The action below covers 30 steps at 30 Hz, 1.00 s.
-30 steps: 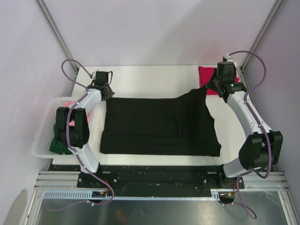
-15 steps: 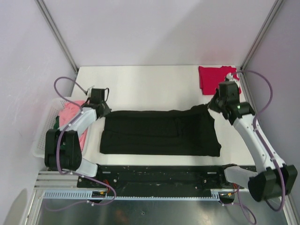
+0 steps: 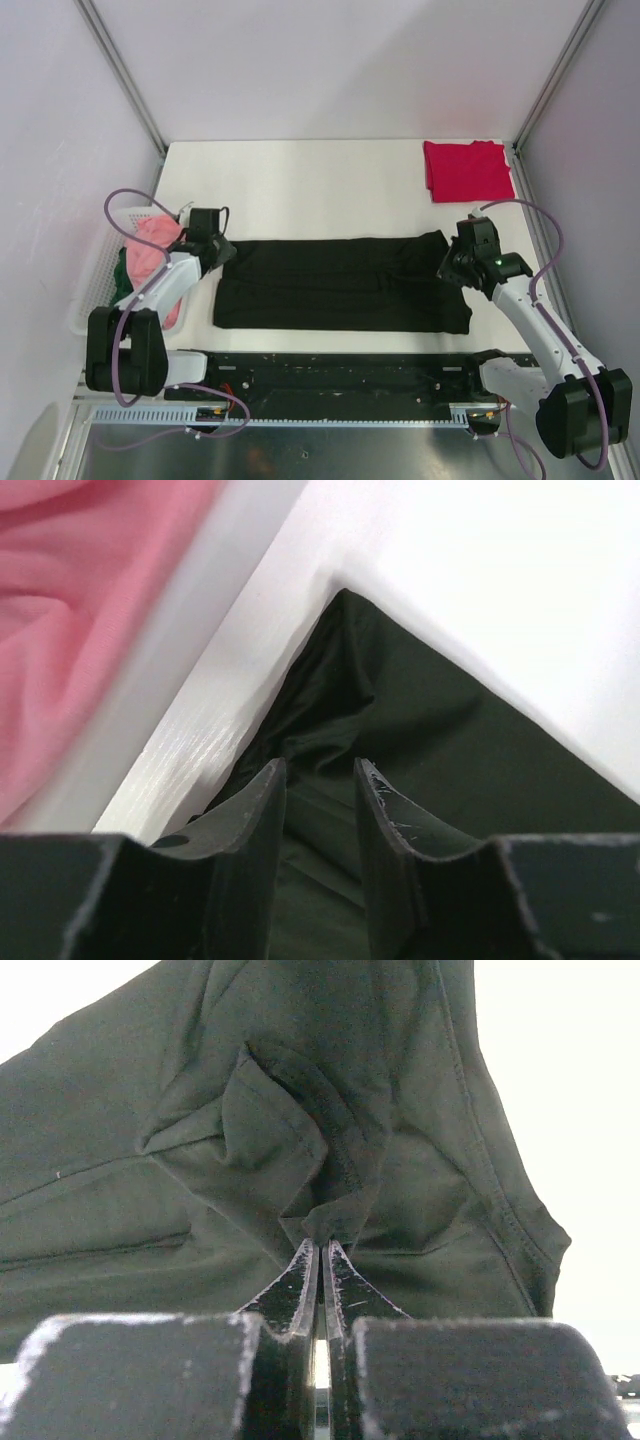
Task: Fold and stack the t-shirts
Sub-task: Fold the other side of the tshirt into a rectangle
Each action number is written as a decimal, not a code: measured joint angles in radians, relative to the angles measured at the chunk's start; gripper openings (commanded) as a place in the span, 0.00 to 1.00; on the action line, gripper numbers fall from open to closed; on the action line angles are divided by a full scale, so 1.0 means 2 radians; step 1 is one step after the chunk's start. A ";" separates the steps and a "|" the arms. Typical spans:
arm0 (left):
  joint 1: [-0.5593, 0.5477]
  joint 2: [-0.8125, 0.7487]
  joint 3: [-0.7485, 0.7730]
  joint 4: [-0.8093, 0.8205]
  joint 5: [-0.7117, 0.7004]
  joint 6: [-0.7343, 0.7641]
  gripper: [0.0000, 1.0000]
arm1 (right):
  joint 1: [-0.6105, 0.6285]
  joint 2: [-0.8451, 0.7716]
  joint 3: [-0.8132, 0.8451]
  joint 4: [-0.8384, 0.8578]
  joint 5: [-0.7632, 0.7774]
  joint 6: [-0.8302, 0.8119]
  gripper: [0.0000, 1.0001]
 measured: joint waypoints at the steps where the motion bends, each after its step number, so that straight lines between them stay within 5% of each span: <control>1: 0.000 -0.001 0.000 0.002 0.000 -0.002 0.33 | 0.000 0.000 0.000 0.003 -0.002 0.000 0.04; 30: -0.002 0.082 0.011 -0.007 -0.026 -0.004 0.31 | 0.000 0.017 0.000 0.026 -0.014 0.000 0.04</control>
